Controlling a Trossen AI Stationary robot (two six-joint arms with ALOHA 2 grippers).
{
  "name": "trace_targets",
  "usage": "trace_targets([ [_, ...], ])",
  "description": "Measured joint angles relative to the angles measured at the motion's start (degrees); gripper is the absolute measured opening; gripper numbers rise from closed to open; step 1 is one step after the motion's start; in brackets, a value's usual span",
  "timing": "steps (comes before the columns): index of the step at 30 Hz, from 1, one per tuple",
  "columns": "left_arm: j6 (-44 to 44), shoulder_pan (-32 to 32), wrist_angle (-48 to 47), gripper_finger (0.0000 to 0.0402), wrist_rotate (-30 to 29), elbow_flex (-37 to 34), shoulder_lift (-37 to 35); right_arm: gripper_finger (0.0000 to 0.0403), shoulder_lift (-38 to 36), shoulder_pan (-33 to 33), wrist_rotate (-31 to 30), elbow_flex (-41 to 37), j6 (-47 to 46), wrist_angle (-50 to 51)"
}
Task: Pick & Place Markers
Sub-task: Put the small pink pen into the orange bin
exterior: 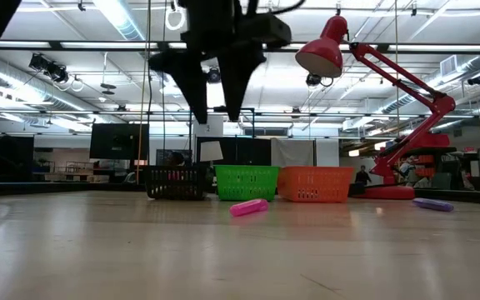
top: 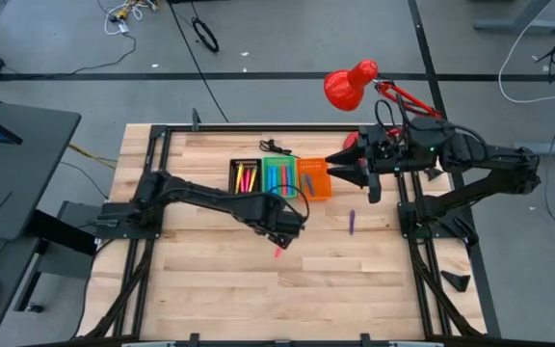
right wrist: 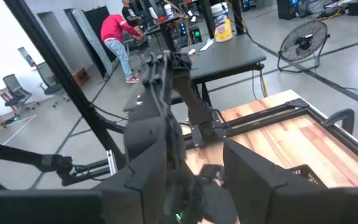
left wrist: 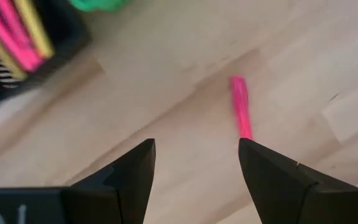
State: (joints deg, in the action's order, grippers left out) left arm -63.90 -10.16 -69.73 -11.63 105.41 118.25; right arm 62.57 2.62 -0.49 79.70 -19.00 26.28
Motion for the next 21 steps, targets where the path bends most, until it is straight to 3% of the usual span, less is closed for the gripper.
trace_targets([
  [7,-0.78,-0.87,4.84,0.0238,1.34,-0.26,2.94,0.0159,0.00,0.48,0.00,0.00,0.00,0.94],
  [14,-3.91,-2.63,9.75,0.0238,2.68,-5.28,3.76,0.0159,0.00,0.48,-0.04,0.00,0.00,1.83],
  [21,-6.48,-3.62,23.02,0.0238,5.16,-10.83,3.76,0.0159,0.02,0.48,-0.07,0.00,0.02,2.19],
])
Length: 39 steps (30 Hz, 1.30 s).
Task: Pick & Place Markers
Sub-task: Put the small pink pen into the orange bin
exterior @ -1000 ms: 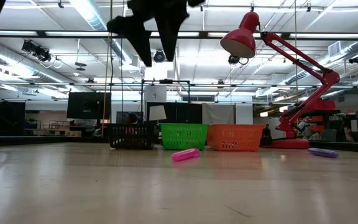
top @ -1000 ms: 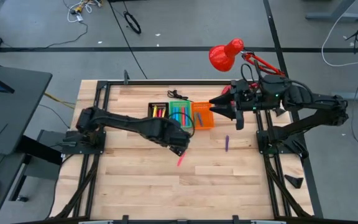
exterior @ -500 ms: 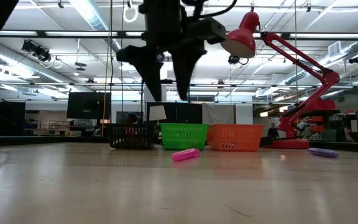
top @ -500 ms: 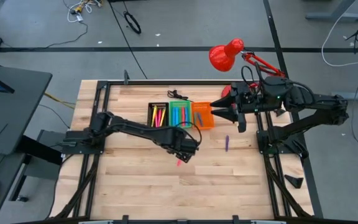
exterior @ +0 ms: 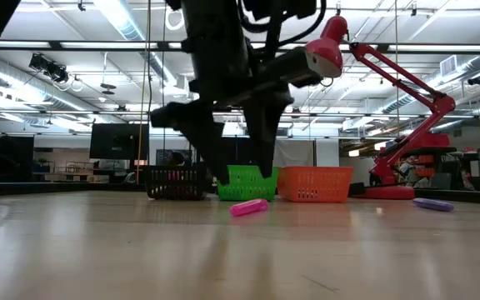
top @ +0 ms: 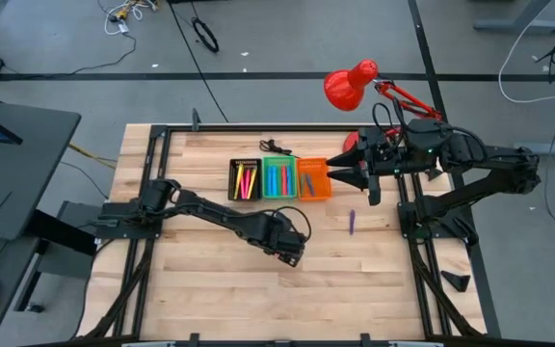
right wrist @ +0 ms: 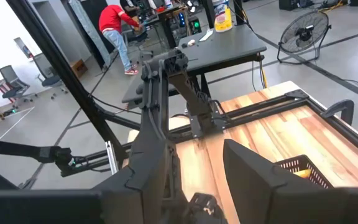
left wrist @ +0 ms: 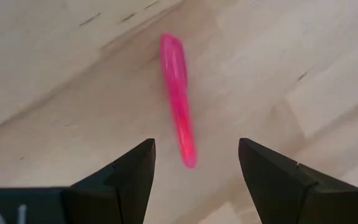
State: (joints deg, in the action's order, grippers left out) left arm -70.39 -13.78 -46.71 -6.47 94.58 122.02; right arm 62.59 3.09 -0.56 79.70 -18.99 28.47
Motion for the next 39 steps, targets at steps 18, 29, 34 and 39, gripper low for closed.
trace_targets([
  [18,-1.17,-0.63,5.53,0.0227,-2.76,-4.89,2.75,0.0159,0.04,0.01,-0.02,0.00,0.00,0.07],
  [29,3.49,-0.88,3.77,0.0057,-2.52,-4.95,2.97,0.0159,0.04,0.00,-0.04,0.00,0.48,0.05],
  [34,7.99,-1.18,3.80,0.0028,-1.42,-4.93,2.99,0.0159,0.04,0.00,-0.04,0.00,0.76,0.05],
  [39,11.31,-1.81,2.70,0.0028,-1.67,-4.89,1.68,0.0159,0.04,0.00,-0.29,0.00,1.49,0.11],
])
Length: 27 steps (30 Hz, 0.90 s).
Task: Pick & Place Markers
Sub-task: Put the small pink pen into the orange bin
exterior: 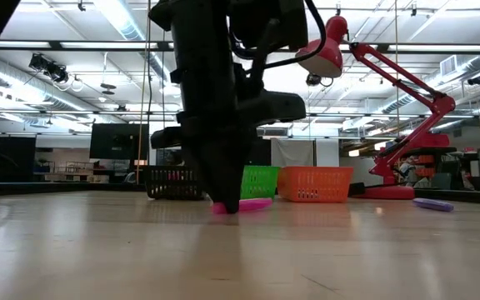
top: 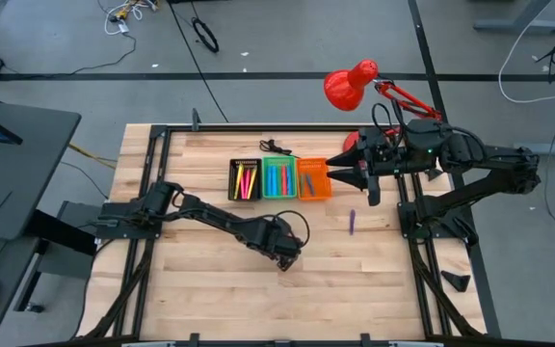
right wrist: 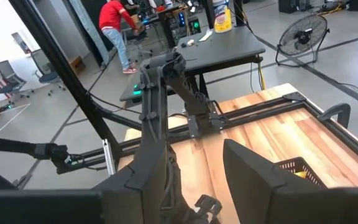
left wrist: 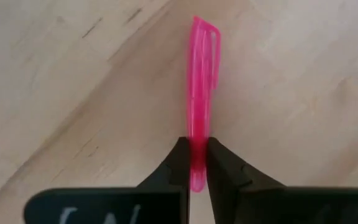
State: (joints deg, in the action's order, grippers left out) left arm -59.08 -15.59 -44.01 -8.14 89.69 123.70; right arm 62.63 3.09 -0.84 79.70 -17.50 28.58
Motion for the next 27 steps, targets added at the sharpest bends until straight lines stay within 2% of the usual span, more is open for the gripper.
trace_targets([
  [3,2.79,-0.49,-3.39,0.0028,0.62,-0.27,-1.92,0.0159,0.00,0.02,-2.46,0.00,-0.70,0.02],
  [6,8.66,-1.40,-4.82,0.0028,-2.28,-0.03,-4.82,0.0159,0.00,0.02,-4.71,0.00,-1.48,0.03],
  [11,21.95,-2.95,-5.61,0.0028,-7.03,-0.08,-7.89,0.0159,-0.02,0.02,-5.83,0.00,-1.50,0.04],
  [18,36.37,-4.05,-4.63,0.0028,-8.71,-0.08,-11.51,0.0159,-0.02,0.02,-5.86,0.00,-1.49,-1.19],
  [22,43.18,-3.80,1.34,0.0028,-9.86,-1.89,-14.88,0.0159,-0.01,0.02,-5.86,0.00,-1.51,-3.89],
  [27,45.64,-2.90,12.89,0.0028,-7.87,-11.75,-22.10,0.0159,0.00,0.02,-5.90,0.00,-1.50,-6.67],
])
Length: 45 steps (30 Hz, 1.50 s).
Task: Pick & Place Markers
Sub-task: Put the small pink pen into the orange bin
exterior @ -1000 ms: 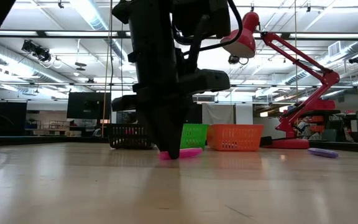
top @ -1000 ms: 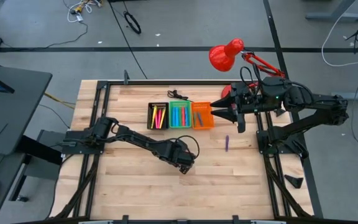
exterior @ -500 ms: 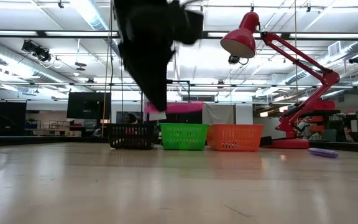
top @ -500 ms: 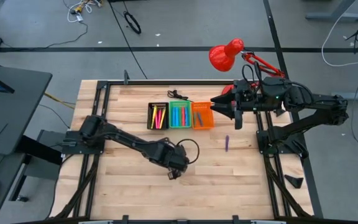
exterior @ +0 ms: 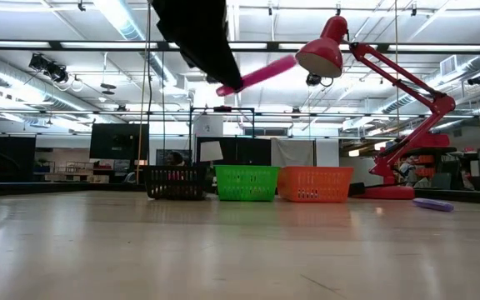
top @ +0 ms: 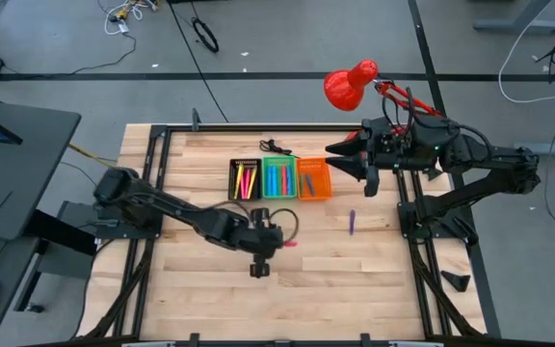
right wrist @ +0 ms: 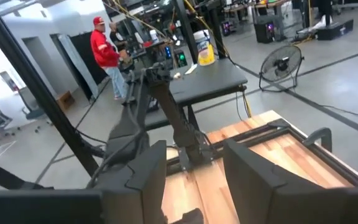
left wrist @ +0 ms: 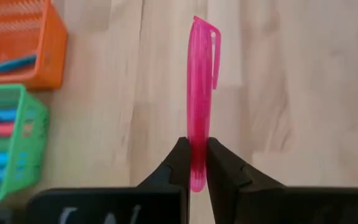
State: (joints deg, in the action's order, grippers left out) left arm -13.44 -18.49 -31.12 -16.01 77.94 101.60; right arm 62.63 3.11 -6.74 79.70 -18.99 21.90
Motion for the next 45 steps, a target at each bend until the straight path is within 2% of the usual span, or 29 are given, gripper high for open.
trace_targets([
  [5,-0.91,1.09,12.83,0.0028,1.37,-11.15,-8.49,0.0159,0.41,0.00,-2.43,0.00,-1.18,-1.64],
  [9,0.18,2.24,19.71,0.0028,1.67,-16.72,-14.28,0.0159,2.10,-0.02,-2.98,-0.02,-1.54,-2.67],
  [12,3.54,3.66,20.53,0.0028,1.42,-19.50,-16.73,0.0159,4.00,-0.02,-2.91,-0.02,-1.52,-2.95],
  [17,6.51,6.99,19.79,0.0028,-2.74,-23.05,-17.33,0.0159,8.09,0.00,-2.80,-0.04,-1.50,-2.44],
  [22,6.63,10.80,23.52,0.0028,1.87,-24.31,-17.94,0.0159,11.77,0.00,-2.84,-0.09,-0.11,-5.08],
  [25,6.68,11.33,30.06,0.0028,2.80,-24.10,-20.69,0.0159,13.07,0.00,-2.89,-0.07,1.10,-9.11],
  [36,6.08,9.90,39.60,0.0028,2.81,-24.22,-32.68,0.0160,13.73,0.00,-2.72,-0.02,2.06,-15.99],
  [42,3.54,11.23,49.68,0.0028,0.76,-24.10,-35.14,0.0171,13.75,0.43,2.44,-0.02,1.32,-17.30],
  [45,2.22,11.97,49.46,0.0028,0.80,-22.84,-34.91,0.0173,13.80,0.91,2.72,-0.02,1.61,-17.54],
])
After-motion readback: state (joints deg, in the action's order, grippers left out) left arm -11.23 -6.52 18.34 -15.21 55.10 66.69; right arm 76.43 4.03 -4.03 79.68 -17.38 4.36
